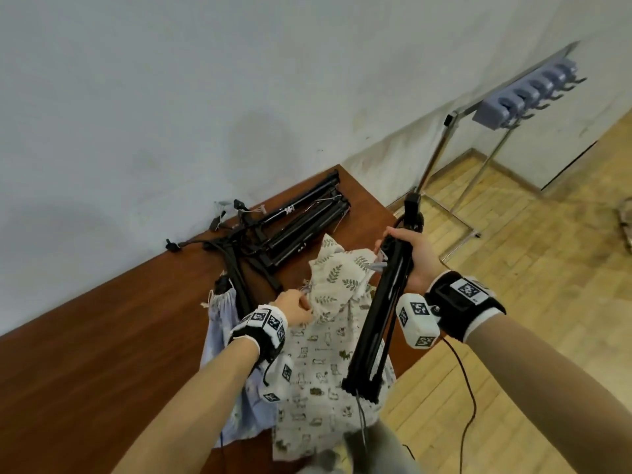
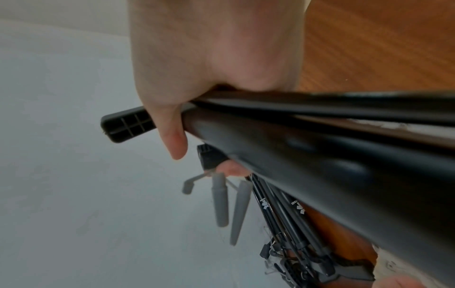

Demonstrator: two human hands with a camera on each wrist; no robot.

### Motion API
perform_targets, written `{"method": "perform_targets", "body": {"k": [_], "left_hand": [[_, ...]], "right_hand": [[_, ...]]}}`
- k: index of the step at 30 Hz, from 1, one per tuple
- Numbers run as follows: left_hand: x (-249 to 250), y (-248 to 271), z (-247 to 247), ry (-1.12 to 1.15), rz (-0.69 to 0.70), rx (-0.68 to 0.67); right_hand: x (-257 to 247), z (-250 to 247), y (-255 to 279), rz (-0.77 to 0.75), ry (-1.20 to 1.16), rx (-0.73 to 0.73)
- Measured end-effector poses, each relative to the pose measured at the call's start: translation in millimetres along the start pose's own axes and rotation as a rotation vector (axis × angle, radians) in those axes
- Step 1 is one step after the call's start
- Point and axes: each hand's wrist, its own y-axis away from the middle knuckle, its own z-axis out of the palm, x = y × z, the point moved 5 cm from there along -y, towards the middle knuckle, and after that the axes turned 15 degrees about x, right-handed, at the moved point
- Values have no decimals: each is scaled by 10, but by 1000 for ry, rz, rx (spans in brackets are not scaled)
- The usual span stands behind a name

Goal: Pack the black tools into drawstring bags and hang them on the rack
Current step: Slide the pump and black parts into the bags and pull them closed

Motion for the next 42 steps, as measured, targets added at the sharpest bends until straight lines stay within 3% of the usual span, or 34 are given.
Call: {"method": "perform_targets", "body": {"k": [5, 7, 12, 15, 18, 25, 31, 33, 37, 40, 42], "left_hand": [[-3, 24, 154, 136, -162, 68], [43, -29, 142, 136, -116, 147], [397, -22, -139, -104, 123, 284], [556, -61, -233, -132, 187, 224], [591, -114, -218, -162, 131, 129], [379, -302, 365, -47, 103, 4], [299, -459, 368, 346, -218, 47], [300, -558, 414, 361, -225, -5], [332, -761, 518, 267, -84, -113], [858, -353, 373, 156, 267, -131], [1138, -107, 537, 13, 506, -202]], "right_hand": [[222, -109, 37, 26, 34, 44], [310, -100, 66, 26, 25, 32], [433, -109, 171, 33, 40, 34], [454, -207, 202, 25, 26, 67], [439, -370, 224, -4, 3, 121], [426, -738, 305, -35, -75, 198], [455, -893, 337, -21, -123, 253], [474, -907, 326, 7, -131, 254], [457, -914, 298, 17, -102, 239], [410, -931, 296, 13, -77, 243], [380, -965, 285, -3, -60, 253]]}}
